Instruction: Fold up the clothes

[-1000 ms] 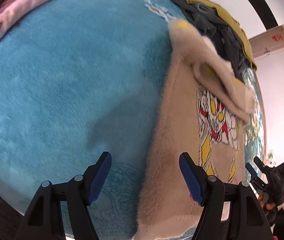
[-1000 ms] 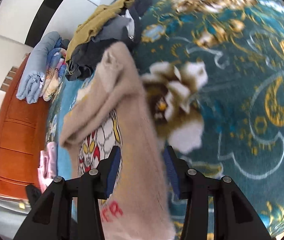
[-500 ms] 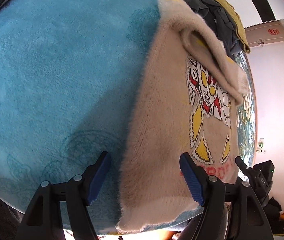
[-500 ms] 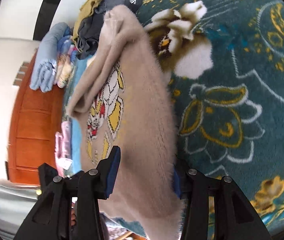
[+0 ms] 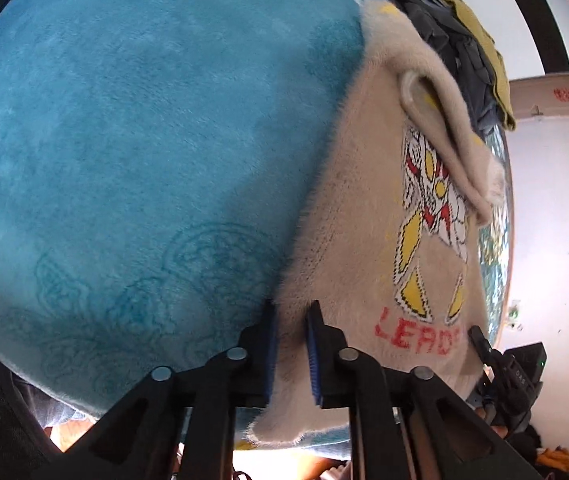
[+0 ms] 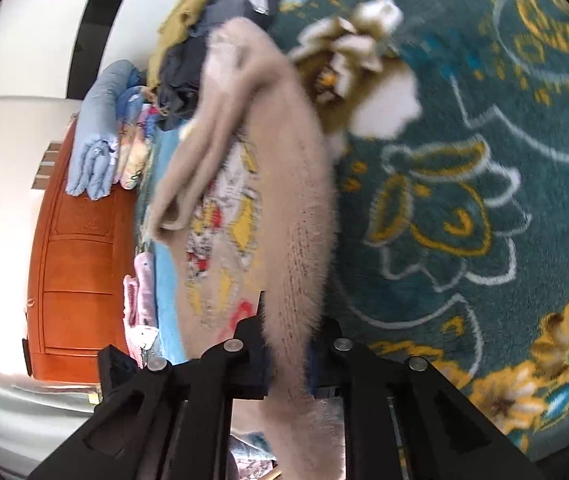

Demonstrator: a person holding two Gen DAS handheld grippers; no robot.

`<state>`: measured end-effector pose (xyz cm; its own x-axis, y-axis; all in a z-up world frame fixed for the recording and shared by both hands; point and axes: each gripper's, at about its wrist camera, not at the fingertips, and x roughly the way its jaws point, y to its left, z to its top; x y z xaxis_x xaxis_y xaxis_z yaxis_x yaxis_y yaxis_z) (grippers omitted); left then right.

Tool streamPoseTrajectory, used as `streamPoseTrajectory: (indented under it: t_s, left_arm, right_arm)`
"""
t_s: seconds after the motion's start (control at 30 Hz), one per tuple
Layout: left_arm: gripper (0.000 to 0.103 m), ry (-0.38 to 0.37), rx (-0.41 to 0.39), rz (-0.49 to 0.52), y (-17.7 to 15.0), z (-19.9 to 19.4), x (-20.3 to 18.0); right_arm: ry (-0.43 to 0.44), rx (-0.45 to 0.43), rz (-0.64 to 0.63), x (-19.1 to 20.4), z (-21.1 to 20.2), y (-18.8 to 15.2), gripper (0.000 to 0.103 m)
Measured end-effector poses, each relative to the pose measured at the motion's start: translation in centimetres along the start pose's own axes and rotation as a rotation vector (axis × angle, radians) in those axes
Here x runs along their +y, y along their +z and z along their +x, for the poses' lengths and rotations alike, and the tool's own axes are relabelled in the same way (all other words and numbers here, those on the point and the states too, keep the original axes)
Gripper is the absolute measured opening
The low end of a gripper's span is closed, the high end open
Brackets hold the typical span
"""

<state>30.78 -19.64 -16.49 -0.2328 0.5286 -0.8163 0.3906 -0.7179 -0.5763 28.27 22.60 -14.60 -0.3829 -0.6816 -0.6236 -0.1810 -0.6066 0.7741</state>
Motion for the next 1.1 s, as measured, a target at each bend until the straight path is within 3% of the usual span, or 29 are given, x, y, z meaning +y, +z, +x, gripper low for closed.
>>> streamPoseTrajectory:
  t_s: [0.1,0.3,0.47,0.57,0.67,0.83,0.93,1.1]
  left_arm:
    - [0.011,-0.053,-0.033,-0.008,0.1,-2.1,-0.4]
    - [0.010,-0.171,-0.154,0.009,-0.8,-10.0,0.1]
    - [0.010,-0.220,-0.147,0.019,-3.7,-14.3,1.7]
    - [0.010,-0.233,-0.140,0.011,-3.6,-14.9,2.8]
    - [0.010,-0.274,-0.148,-0.048,-1.6,-14.0,3.7]
    - [0.010,-0.380,-0.184,-0.138,1.7,-12.9,3.6]
    - [0.010,-0.395,-0.188,-0.167,4.4,-11.9,2.7]
    - [0.010,-0.466,-0.199,-0.263,7.7,-9.3,2.6]
  right_arm:
    - [0.052,-0.019,-0.048,2.3,-1.1,0.1,0.011]
    - [0.164,-0.041,-0.142,7.8,-3.7,-0.5,0.011]
    - [0.206,0.012,-0.219,10.5,-6.0,-3.7,0.011]
    - [0.217,0.037,-0.231,10.4,-7.1,-5.2,0.011]
    - [0.207,0.039,-0.179,9.8,-6.1,-4.4,0.011]
    - [0.204,0.009,-0.149,10.5,-4.4,-1.8,0.011]
    - [0.206,-0.011,-0.108,10.7,-3.3,0.6,0.011]
    - [0.236,-0.043,0.040,9.3,-1.0,3.9,0.014]
